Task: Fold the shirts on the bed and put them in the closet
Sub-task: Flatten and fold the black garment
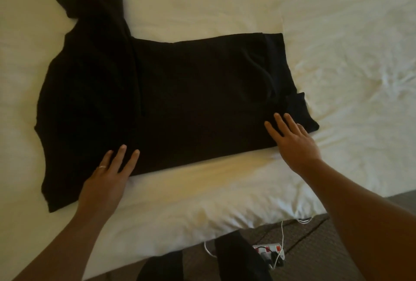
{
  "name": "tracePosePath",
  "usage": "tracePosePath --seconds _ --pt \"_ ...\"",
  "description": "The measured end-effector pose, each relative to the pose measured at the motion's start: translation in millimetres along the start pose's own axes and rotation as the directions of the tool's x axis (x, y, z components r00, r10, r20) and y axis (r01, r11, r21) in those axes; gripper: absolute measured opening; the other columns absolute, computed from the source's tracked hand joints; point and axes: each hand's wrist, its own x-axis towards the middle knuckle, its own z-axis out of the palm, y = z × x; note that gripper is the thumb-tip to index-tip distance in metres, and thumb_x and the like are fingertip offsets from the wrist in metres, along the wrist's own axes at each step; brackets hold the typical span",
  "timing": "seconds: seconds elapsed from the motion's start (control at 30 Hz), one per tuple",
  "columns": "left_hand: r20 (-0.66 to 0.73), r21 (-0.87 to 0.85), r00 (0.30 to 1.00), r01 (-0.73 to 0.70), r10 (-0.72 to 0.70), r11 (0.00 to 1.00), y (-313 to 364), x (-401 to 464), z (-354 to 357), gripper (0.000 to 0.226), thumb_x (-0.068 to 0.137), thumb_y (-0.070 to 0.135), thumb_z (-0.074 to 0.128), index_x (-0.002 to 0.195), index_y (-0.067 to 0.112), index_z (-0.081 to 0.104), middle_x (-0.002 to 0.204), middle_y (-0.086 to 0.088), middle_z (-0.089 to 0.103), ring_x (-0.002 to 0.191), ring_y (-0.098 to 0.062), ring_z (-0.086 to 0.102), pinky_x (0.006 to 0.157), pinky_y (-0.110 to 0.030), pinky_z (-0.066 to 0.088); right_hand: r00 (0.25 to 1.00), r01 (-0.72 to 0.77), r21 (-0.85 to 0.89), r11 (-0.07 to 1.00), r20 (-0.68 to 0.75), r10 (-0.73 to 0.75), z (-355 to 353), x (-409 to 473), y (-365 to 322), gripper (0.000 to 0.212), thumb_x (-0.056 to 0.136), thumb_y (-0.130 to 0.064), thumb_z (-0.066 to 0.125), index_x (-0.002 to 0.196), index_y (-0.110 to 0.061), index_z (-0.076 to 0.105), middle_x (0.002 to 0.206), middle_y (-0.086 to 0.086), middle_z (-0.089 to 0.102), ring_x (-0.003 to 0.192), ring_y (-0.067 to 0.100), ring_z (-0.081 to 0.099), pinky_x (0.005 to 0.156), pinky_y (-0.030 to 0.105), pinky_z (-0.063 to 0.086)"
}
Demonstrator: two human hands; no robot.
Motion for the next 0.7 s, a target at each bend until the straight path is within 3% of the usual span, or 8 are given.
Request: tracePosePath --seconds 0.1,0.2,0.27,0.37,0.43,0.5,0.6,0.7 --pt "-0.015 0.007 0.999 -0.048 0.048 0.999 -9.1 -0.8 0.8 0.100 0.069 -0.005 0.080 0.156 0.018 0.036 0.162 -0.016 0.033 0.139 -0.045 0.045 0.070 -0.057 0.060 0.998 -0.018 -0.088 0.996 0.058 0.024 -10.9 -3.1 1.7 0.095 0.098 -0.025 0.061 0.160 -0.022 -0.012 0.167 0.017 -0.010 0.154 0.039 -0.005 0.123 0.045 0.019" --pt "-0.044 -0.032 0.997 -0.064 0.062 0.997 -13.0 0.9 0.2 0.067 0.089 0.037 0.056 0.153 0.020 0.044 0.160 -0.011 0.038 0.138 -0.039 0.048 0.076 -0.055 0.059 0.983 -0.077 -0.091 0.993 0.160 0.091 -24.0 -1.6 -15.2 0.094 0.099 -0.037 0.057 0.160 -0.020 -0.013 0.167 0.017 -0.011 0.154 0.040 -0.003 0.122 0.046 0.023" --pt "-0.050 -0.088 0.997 -0.057 0.053 0.995 -15.0 4.0 -2.7 0.069 0.087 0.052 0.041 0.147 0.019 0.053 0.155 -0.010 0.047 0.134 -0.038 0.052 0.077 -0.053 0.058 0.975 -0.130 -0.044 0.991 0.177 0.136 -37.8 2.1 -36.9 0.089 0.096 -0.043 0.059 0.161 -0.014 0.005 0.168 0.017 -0.001 0.154 0.038 0.005 0.120 0.046 0.027" --pt "-0.154 -0.129 0.987 -0.068 0.048 0.989 -20.4 15.9 -11.9 0.062 0.093 0.050 0.038 0.134 0.011 0.064 0.137 -0.013 0.061 0.116 -0.037 0.063 0.079 -0.050 0.056 0.989 -0.148 0.101 0.984 0.038 0.144 -65.7 14.7 -79.3 0.055 0.093 -0.036 0.059 0.143 -0.015 0.050 0.158 0.010 0.033 0.141 0.032 0.035 0.109 0.043 0.040" --pt "-0.213 -0.123 0.977 -0.050 0.023 0.991 -29.5 26.5 -18.3 0.058 0.094 0.046 0.039 0.131 0.010 0.065 0.132 -0.015 0.062 0.113 -0.037 0.062 0.087 -0.050 0.051 0.996 -0.066 0.226 0.972 -0.049 0.079 -87.4 31.0 -118.3 0.040 0.093 -0.028 0.056 0.132 -0.018 0.059 0.144 0.005 0.046 0.128 0.027 0.046 0.103 0.039 0.043" --pt "-0.220 -0.122 0.974 0.028 -0.054 0.992 -43.0 35.4 -20.8 0.057 0.095 0.044 0.041 0.138 0.011 0.059 0.141 -0.017 0.056 0.124 -0.039 0.055 0.094 -0.052 0.047 0.996 0.029 0.344 0.939 -0.090 0.002 -111.0 52.1 -162.5 0.033 0.096 -0.024 0.054 0.127 -0.018 0.060 0.133 0.002 0.053 0.120 0.021 0.051 0.100 0.036 0.045" --pt "-0.121 -0.157 0.974 0.171 -0.191 0.973 -63.7 39.6 -14.0 0.065 0.101 0.050 0.036 0.155 0.013 0.037 0.161 -0.019 0.033 0.146 -0.040 0.035 0.109 -0.055 0.039 0.988 0.148 0.502 0.852 -0.111 -0.106 -148.3 86.3 -220.4 0.026 0.097 -0.020 0.051 0.120 -0.016 0.063 0.119 0.000 0.059 0.110 0.019 0.057 0.095 0.037 0.052" --pt "-0.068 -0.184 0.979 0.177 -0.192 0.967 -70.6 33.5 -0.3 0.073 0.104 0.058 0.023 0.163 0.015 0.016 0.169 -0.015 0.012 0.154 -0.036 0.018 0.118 -0.054 0.032 0.972 0.234 0.539 0.809 -0.119 -0.202 -183.8 121.2 -265.7 0.024 0.099 -0.019 0.050 0.118 -0.013 0.063 0.113 0.002 0.061 0.105 0.021 0.060 0.091 0.037 0.053"
